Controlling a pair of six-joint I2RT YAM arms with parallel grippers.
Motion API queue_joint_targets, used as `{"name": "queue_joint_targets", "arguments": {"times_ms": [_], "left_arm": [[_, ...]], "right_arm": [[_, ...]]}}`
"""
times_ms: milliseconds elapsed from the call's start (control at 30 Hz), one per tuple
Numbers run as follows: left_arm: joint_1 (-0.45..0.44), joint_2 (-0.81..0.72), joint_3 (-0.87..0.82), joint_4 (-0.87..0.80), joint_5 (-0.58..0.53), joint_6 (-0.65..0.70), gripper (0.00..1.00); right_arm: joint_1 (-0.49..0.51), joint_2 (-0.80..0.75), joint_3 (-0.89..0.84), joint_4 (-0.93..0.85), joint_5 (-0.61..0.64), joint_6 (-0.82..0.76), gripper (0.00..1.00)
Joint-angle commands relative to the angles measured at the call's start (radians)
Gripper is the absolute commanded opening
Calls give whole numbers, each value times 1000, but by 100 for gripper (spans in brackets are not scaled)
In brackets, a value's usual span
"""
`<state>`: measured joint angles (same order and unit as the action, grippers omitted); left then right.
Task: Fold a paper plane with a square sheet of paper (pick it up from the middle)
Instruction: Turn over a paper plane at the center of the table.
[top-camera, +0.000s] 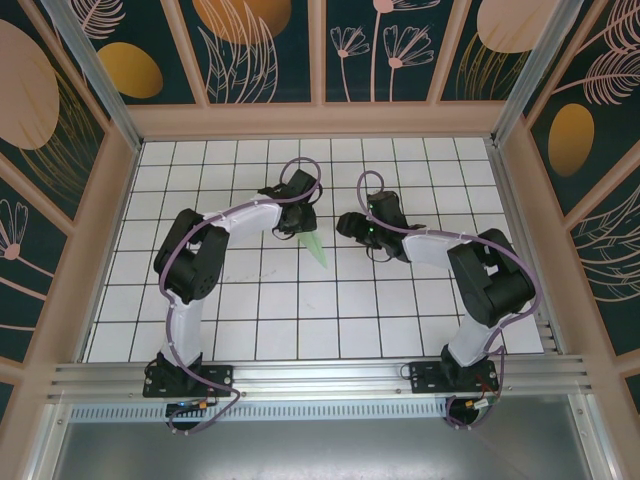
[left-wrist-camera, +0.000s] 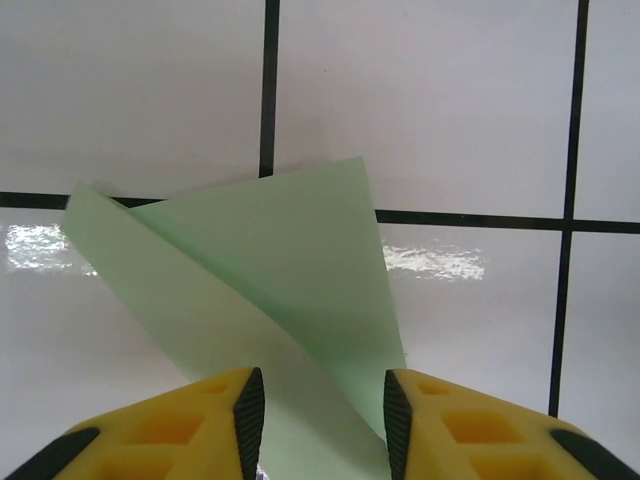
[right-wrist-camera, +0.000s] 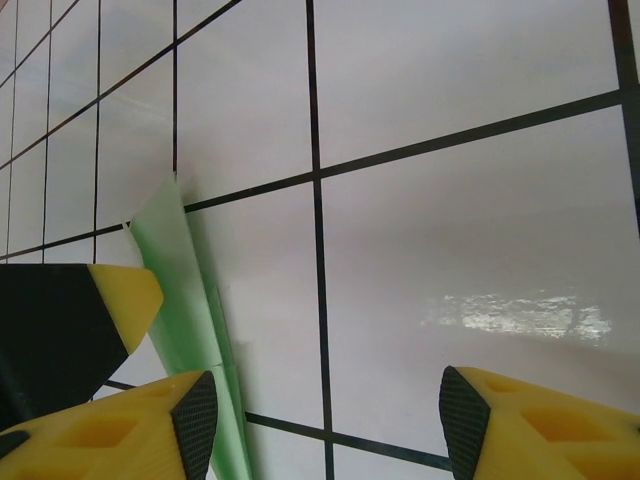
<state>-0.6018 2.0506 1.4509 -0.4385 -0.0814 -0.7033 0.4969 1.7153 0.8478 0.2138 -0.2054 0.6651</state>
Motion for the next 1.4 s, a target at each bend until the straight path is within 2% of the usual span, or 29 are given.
{"name": "queue_joint_targets", "arguments": {"times_ms": [0, 267, 500, 700, 867, 1167, 1367], "left_arm": [[-3, -50, -38, -35, -26, -18, 35], [-3, -137, -135, 24, 5, -72, 30], [-4, -158, -176, 35, 14, -68, 37], [-4, -139, -173, 21, 8, -55, 36], [-4, -160, -172, 0, -38, -63, 28], [-4, -205, -169, 17, -58, -74, 0], [-4, -268, -168, 90, -24, -46, 0]], "right_arm": [[-7, 11, -6, 3, 18, 14, 63], [-8, 14, -4, 7, 8, 23, 62], [-7, 16, -3, 2, 3, 28, 62], [-7, 19, -1, 3, 1, 31, 62], [-7, 22, 0, 1, -2, 31, 62], [-7, 9, 5, -1, 3, 37, 62], [-13, -41, 3, -15, 22, 42, 62]]}}
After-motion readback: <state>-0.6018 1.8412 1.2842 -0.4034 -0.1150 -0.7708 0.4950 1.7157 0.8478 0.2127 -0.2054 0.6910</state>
